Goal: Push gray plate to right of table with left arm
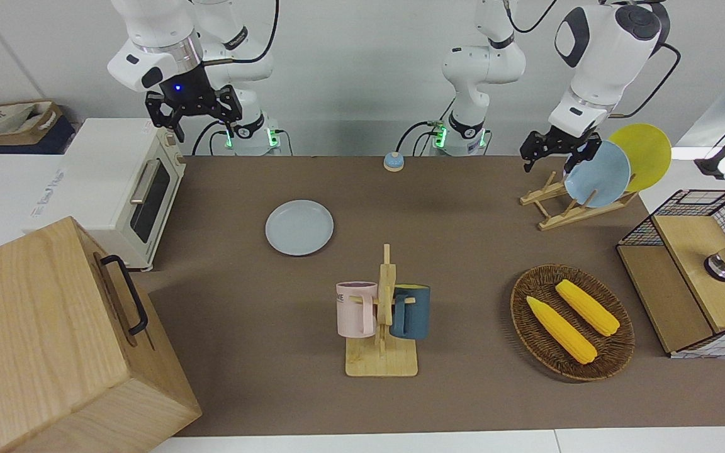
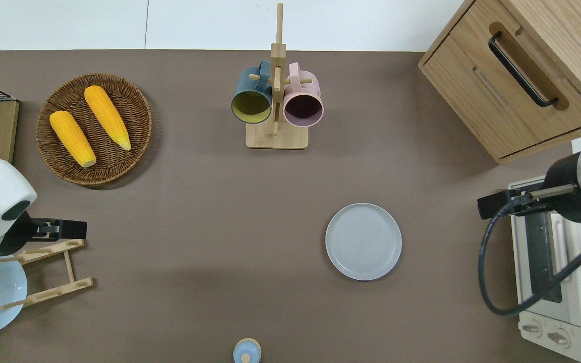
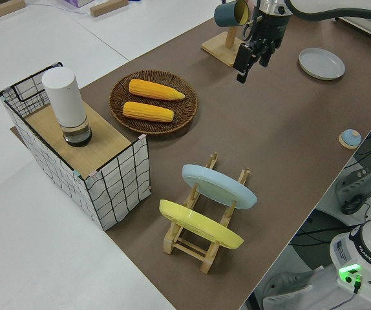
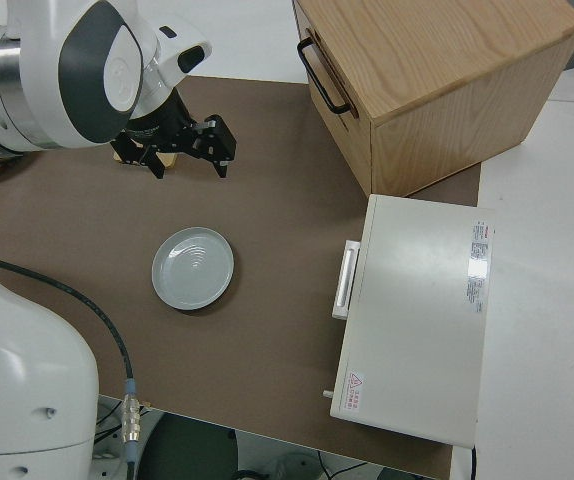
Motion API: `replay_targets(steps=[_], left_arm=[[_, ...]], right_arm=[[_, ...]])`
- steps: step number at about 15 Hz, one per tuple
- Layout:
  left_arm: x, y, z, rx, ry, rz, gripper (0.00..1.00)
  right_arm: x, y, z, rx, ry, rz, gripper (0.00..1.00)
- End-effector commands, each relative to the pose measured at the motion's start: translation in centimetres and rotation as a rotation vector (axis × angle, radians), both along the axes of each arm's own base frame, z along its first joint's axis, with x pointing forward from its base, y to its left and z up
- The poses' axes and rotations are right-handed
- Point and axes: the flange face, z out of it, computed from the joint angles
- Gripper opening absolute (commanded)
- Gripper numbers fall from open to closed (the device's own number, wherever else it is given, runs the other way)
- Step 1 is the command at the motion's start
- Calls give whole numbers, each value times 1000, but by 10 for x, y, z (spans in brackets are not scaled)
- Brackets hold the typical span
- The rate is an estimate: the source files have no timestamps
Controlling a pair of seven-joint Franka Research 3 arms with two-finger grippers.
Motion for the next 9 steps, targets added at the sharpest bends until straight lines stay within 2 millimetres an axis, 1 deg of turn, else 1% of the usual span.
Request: replay_targets(steps=[1, 9], left_arm=[[-5, -7, -6, 0, -17, 44, 1000], [-3, -6, -9, 16, 3, 8, 1000]], right_arm=[[-3, -2, 4, 9, 5, -5, 983], [-3, -2, 4, 9, 5, -5, 983]])
